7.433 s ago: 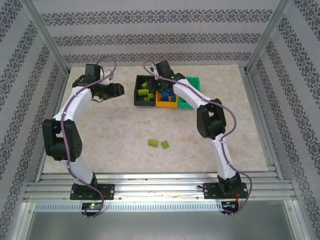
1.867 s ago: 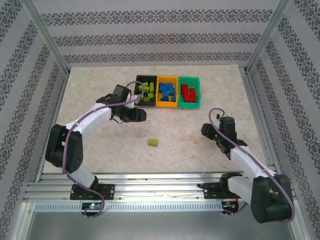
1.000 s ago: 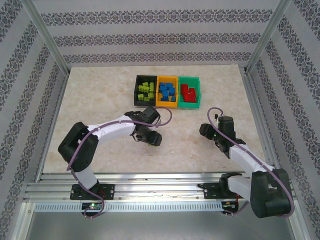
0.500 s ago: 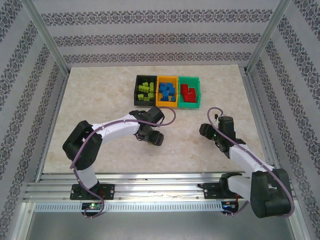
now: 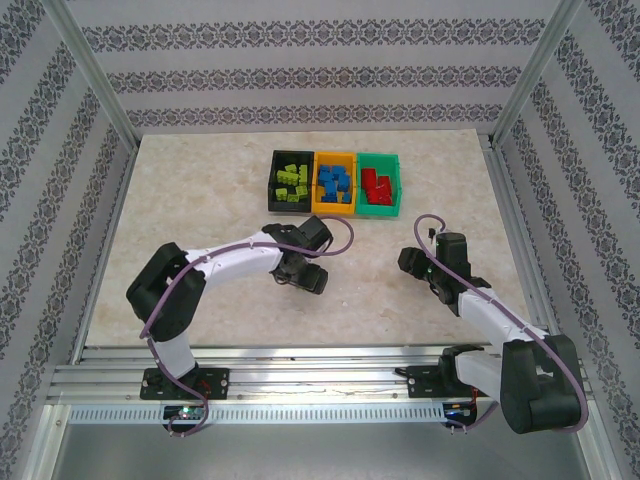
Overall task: Sort the legos into containers by color
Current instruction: Pick up the lego from the middle-left of the table.
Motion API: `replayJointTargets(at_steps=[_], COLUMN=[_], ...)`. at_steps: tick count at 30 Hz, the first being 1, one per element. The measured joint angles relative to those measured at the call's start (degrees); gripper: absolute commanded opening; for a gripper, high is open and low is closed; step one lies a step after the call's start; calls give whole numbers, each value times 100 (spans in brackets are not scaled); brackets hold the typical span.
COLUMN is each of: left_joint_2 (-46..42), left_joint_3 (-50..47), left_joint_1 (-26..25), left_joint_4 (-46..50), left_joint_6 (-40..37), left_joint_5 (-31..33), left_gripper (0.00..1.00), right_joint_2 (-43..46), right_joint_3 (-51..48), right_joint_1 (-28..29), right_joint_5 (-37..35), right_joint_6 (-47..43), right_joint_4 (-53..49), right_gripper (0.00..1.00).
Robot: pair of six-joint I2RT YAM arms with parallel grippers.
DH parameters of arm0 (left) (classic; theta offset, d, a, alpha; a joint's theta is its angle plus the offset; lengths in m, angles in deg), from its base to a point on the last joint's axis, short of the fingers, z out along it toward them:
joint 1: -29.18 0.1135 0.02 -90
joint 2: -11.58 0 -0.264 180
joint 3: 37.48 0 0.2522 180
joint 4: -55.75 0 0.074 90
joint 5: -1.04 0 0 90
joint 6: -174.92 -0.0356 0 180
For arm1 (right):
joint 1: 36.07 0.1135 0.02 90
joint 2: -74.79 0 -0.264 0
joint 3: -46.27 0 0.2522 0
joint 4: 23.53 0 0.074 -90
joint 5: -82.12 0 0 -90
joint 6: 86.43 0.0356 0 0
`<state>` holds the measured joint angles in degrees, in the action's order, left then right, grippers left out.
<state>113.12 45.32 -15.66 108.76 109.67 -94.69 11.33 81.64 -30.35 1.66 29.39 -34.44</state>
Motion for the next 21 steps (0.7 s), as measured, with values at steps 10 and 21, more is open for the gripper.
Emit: replayJointTargets(at_steps=[10,21], left_joint_2=[345,494], left_joint_3=[15,326], left_joint_1=[-59,-59], left_joint_4=[4,94], left_joint_6=[22,-22], left_joint_5=[28,136], left_gripper=[66,44], right_joint_2=[0,9], right_joint_3=[0,0], right_joint_1=[0,2], right_joint_5=[0,0], right_joint_6=[0,0], right_joint_4=[2,2], right_gripper=[56,56])
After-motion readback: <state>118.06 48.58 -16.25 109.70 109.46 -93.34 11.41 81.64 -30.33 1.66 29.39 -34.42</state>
